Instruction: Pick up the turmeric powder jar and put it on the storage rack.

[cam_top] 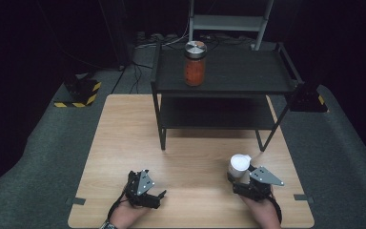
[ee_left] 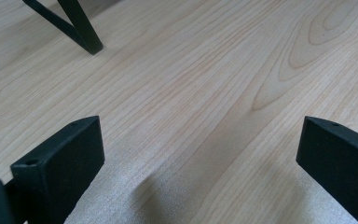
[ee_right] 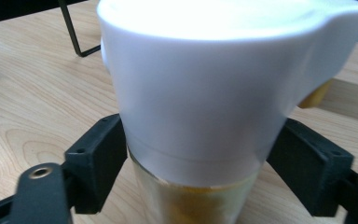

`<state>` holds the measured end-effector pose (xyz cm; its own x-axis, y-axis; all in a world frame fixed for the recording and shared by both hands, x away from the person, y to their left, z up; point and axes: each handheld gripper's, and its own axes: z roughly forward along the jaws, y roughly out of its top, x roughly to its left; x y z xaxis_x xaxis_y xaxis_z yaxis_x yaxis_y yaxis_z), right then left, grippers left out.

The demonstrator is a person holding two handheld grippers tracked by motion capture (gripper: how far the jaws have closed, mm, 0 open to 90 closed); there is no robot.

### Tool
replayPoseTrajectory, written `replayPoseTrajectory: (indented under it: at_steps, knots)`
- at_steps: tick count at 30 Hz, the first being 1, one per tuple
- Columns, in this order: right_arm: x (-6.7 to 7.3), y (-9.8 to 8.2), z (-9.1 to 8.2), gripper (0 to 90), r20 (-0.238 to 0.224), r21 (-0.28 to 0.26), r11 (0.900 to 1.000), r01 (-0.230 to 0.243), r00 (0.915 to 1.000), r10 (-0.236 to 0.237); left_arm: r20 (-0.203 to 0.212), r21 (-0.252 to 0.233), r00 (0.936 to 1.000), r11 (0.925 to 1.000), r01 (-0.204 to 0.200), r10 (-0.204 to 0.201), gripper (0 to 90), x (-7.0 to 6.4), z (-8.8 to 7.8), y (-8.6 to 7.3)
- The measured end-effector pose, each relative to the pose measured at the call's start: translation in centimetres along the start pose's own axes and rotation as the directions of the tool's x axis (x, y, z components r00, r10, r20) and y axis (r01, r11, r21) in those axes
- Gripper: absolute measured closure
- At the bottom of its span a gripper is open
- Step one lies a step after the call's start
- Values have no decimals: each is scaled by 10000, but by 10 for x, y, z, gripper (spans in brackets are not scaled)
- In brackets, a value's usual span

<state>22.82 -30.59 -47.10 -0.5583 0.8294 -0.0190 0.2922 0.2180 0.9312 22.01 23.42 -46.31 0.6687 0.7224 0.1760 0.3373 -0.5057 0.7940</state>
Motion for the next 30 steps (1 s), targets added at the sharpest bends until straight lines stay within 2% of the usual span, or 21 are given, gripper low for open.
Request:
replayPoseTrajectory:
  at_steps: [2,8,11,20,26,30]
  knots:
    - [-1,-1,0,260,-30,-192,9997,-153,9999,152,-3,-13,10000,10000,26,-26,11,0,0,0]
    - [-3,0,1,275,-179,-360,9990,-270,9995,263,2,-10,10000,10000,40,-40,11,0,0,0]
    - [-6,-1,2,283,-304,-477,9974,-548,9981,534,9,-21,10000,10000,53,-53,11,0,0,0]
    - [-6,-5,0,297,-236,-712,9950,-695,9974,680,49,-44,9999,9999,109,-109,11,2,-1,-1]
    - [-6,0,-7,297,-190,-1043,9927,-614,9980,597,41,-43,9999,9999,94,-94,11,1,-1,-1]
    - [-5,11,-18,297,-130,-1453,9886,-382,9992,367,45,-46,10000,10000,87,-87,11,1,-1,-1]
